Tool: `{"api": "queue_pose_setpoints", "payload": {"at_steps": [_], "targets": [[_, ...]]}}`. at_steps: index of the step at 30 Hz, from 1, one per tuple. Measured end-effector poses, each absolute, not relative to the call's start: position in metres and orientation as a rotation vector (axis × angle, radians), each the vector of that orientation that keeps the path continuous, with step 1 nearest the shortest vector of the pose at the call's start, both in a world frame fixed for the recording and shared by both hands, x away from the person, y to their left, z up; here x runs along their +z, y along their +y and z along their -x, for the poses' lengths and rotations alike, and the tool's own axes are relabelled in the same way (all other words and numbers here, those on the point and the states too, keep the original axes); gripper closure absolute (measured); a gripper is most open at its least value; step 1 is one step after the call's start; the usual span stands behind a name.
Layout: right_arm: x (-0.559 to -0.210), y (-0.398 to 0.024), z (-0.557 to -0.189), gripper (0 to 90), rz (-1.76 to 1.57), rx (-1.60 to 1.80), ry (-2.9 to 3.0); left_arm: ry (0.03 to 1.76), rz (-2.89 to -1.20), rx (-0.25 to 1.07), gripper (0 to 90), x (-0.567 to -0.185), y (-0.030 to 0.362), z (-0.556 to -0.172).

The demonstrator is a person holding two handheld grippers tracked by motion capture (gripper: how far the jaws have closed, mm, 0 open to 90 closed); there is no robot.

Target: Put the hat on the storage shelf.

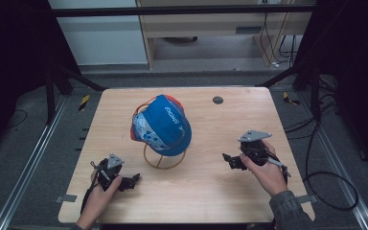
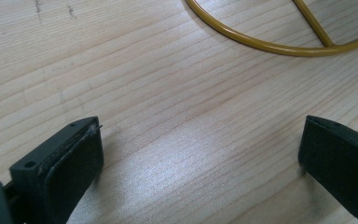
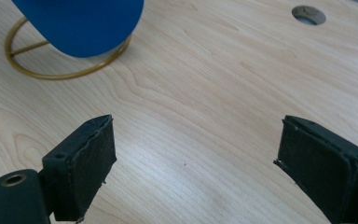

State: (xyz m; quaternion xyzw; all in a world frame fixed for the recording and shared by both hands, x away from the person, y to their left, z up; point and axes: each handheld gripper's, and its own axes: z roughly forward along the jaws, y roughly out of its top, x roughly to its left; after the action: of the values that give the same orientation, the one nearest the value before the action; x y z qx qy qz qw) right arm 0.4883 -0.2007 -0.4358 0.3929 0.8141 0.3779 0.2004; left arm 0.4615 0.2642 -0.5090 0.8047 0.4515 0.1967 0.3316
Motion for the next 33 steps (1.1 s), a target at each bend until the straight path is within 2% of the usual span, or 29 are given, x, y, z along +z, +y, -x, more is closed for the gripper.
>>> {"api": "queue_pose_setpoints", "payload": {"at_steps": [19, 33], "targets": [[-0.479, -0.216, -0.485, 11.4, -1.182, 1.017, 2.240, 1.179, -2.103, 0.515, 0.0, -0.509, 0.264, -0.461], [-0.498, -0.224, -0.491, 10.7, -1.267, 0.996, 2.179, 1.180, -2.103, 0.516, 0.0, -0.509, 0.264, -0.461]]}}
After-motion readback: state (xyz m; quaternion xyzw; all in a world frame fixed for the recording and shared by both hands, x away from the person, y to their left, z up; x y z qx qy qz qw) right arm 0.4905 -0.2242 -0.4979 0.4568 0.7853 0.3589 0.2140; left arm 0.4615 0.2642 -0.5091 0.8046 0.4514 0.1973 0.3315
